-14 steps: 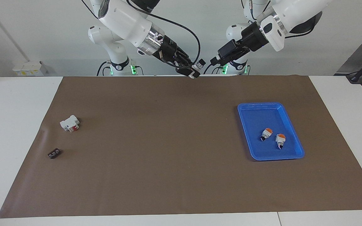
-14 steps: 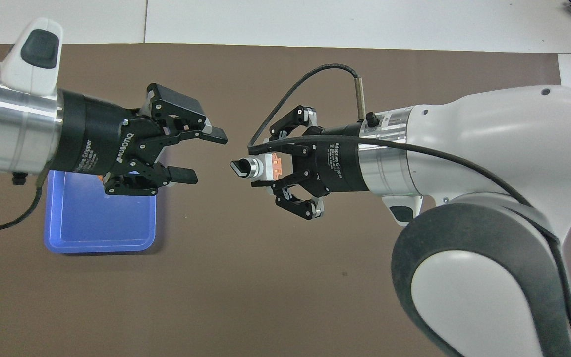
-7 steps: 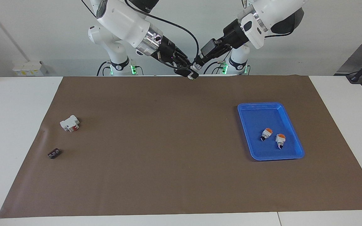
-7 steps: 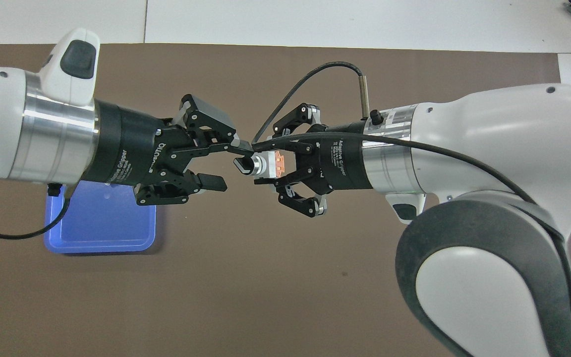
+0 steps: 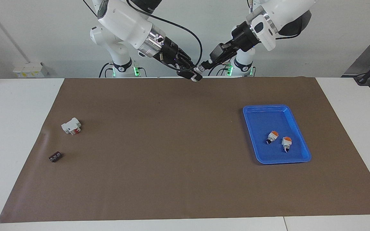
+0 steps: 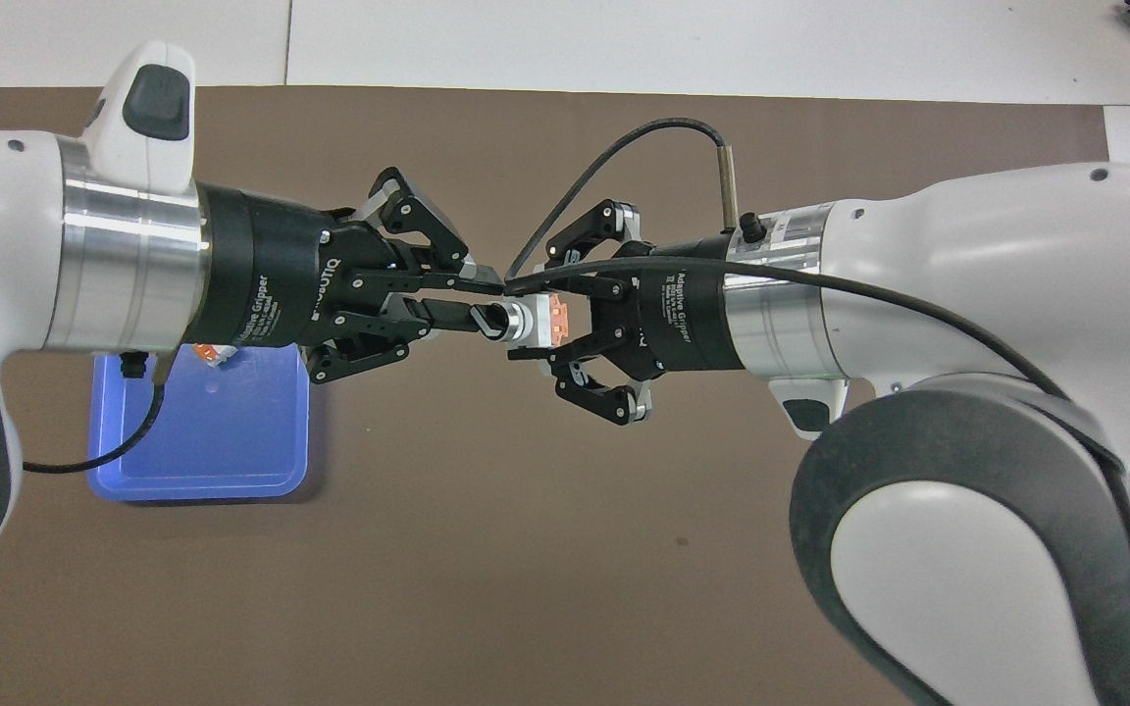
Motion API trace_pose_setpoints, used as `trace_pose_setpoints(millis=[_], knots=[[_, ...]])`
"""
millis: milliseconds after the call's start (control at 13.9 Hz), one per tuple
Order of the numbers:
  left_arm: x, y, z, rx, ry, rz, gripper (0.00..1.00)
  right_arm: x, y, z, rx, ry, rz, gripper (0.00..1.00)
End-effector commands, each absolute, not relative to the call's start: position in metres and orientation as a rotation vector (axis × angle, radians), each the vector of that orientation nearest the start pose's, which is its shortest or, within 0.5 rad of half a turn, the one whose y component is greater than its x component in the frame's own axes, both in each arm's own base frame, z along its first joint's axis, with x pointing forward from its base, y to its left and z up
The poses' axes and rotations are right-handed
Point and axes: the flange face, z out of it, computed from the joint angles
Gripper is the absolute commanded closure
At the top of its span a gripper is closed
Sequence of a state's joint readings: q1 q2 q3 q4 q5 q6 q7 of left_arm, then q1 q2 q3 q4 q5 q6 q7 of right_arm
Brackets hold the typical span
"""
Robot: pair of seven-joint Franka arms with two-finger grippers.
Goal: Turn and place switch with both arms
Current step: 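Close the left gripper on the switch end facing it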
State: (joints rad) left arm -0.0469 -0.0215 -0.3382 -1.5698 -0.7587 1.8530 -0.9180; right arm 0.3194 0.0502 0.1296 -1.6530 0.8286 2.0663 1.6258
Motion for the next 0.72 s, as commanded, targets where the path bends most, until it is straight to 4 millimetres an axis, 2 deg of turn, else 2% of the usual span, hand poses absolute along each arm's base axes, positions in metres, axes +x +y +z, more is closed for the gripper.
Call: trace_pose_setpoints(millis=[0, 502, 646], knots=[[0.505, -0.265, 0.687, 2.223, 0.744, -0.255, 0.77, 0.533, 0.300, 0.624, -1.753, 1.586, 0.664, 1.00], [0.496, -0.272, 0.680, 2.272, 0.665, -0.237, 0.83, 0.532, 0.300, 0.625, -1.753, 1.586, 0.665, 1.00], [0.486, -0.287, 0.677, 2.299, 0.625, -0.242, 0.83, 0.532, 0.300, 0.624, -1.754, 1.586, 0.666, 1.00]])
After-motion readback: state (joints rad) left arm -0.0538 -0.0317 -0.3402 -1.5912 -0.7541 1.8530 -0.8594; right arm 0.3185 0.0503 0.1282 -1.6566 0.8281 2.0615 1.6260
